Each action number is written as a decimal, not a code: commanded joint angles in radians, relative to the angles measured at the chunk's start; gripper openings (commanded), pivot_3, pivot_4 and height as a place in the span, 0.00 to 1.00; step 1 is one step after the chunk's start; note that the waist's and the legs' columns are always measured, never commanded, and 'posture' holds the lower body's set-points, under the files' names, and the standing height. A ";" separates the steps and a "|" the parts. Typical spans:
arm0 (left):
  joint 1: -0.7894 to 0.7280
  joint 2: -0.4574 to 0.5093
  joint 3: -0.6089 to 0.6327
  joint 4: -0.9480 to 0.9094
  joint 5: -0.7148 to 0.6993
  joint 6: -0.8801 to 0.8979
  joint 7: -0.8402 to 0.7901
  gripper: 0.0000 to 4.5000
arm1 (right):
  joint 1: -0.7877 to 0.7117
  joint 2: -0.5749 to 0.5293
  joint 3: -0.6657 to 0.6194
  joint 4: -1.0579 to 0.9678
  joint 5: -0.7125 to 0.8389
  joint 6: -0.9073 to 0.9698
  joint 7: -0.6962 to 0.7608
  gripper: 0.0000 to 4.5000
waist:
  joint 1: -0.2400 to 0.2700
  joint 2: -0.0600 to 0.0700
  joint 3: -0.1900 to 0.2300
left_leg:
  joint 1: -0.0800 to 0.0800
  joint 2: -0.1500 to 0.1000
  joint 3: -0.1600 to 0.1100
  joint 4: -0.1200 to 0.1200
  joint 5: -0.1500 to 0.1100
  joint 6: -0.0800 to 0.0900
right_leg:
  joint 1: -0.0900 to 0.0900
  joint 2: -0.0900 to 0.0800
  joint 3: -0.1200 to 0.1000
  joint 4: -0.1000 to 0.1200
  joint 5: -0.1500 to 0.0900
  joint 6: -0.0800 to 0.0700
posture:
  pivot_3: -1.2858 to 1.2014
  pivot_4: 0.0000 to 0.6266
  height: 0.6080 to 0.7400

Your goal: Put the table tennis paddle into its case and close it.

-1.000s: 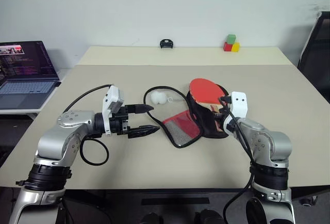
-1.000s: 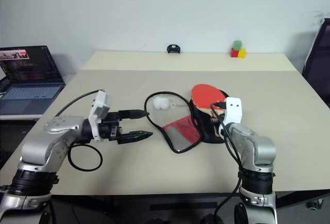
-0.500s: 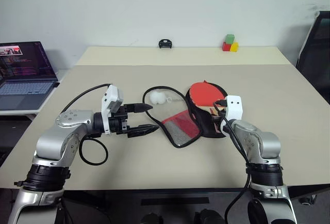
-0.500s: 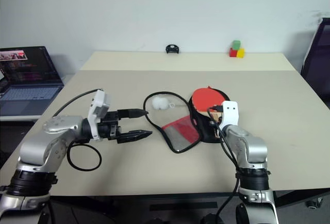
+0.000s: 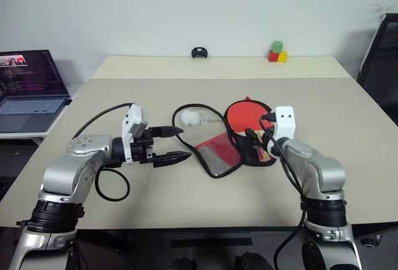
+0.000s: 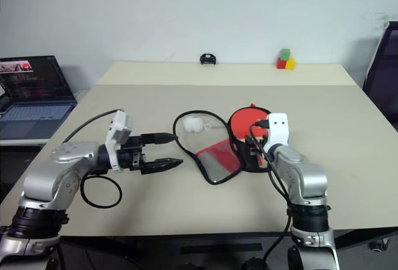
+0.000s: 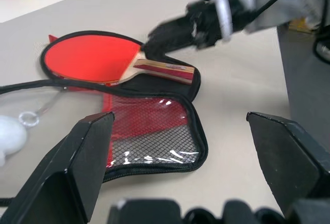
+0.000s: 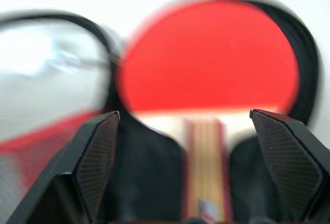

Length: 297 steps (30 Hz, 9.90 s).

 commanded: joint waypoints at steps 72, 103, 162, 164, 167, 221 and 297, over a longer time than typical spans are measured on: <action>-0.628 -0.755 -0.094 0.784 0.360 -0.322 0.477 1.00 | -0.003 -0.769 -0.180 -0.052 0.447 -0.061 0.667 1.00 | 0.020 -0.003 0.001 | 0.000 -0.001 0.000 0.002 0.000 0.000 | 0.002 0.000 -0.002 0.000 0.000 0.000 | 0.52 0.24 1.00; -0.118 -0.153 -0.004 0.023 0.157 -0.036 0.188 1.00 | -0.195 -0.445 0.038 0.593 0.099 -0.233 0.416 1.00 | 0.006 -0.002 0.001 | 0.000 -0.001 -0.001 0.003 0.001 -0.001 | 0.003 0.000 -0.001 0.000 0.001 0.000 | 0.52 0.24 1.00; 0.205 0.127 0.052 -0.159 0.020 0.007 -0.080 1.00 | 0.006 -0.088 -0.058 0.206 0.321 0.391 0.390 0.00 | -0.018 -0.002 0.000 | 0.000 0.002 0.000 0.000 0.000 -0.001 | 0.000 0.000 0.000 0.001 0.000 -0.002 | 0.52 0.24 1.00; 0.230 0.137 0.051 -0.178 0.014 0.009 -0.091 1.00 | 0.040 -0.081 -0.061 0.150 0.337 0.428 0.380 0.00 | -0.018 -0.002 0.000 | 0.000 0.002 0.000 0.000 0.000 -0.001 | 0.000 0.000 0.000 0.001 0.000 -0.002 | 0.52 0.24 1.00; 0.252 0.146 0.049 -0.191 0.014 0.007 -0.094 1.00 | 0.090 -0.062 -0.077 0.069 0.363 0.487 0.356 0.00 | -0.017 -0.002 0.000 | 0.001 0.002 -0.001 0.000 0.000 -0.001 | 0.000 0.000 0.000 0.001 0.000 -0.002 | 0.52 0.24 1.00; 0.120 0.015 0.035 -0.057 0.111 -0.066 0.133 1.00 | 0.175 -0.406 0.040 -0.257 0.391 -0.066 0.542 1.00 | 0.005 -0.004 -0.002 | 0.001 0.001 -0.003 0.001 0.000 -0.001 | 0.003 0.000 -0.003 0.000 0.000 -0.001 | 0.52 0.24 1.00; -0.660 -0.435 -0.099 1.270 0.551 -0.338 0.305 0.03 | 0.165 -0.195 0.427 0.126 -0.111 -0.290 0.445 1.00 | 0.003 -0.006 -0.003 | 0.001 -0.002 -0.003 0.003 0.000 -0.001 | 0.002 0.002 -0.007 0.002 0.000 0.000 | 0.52 0.24 1.00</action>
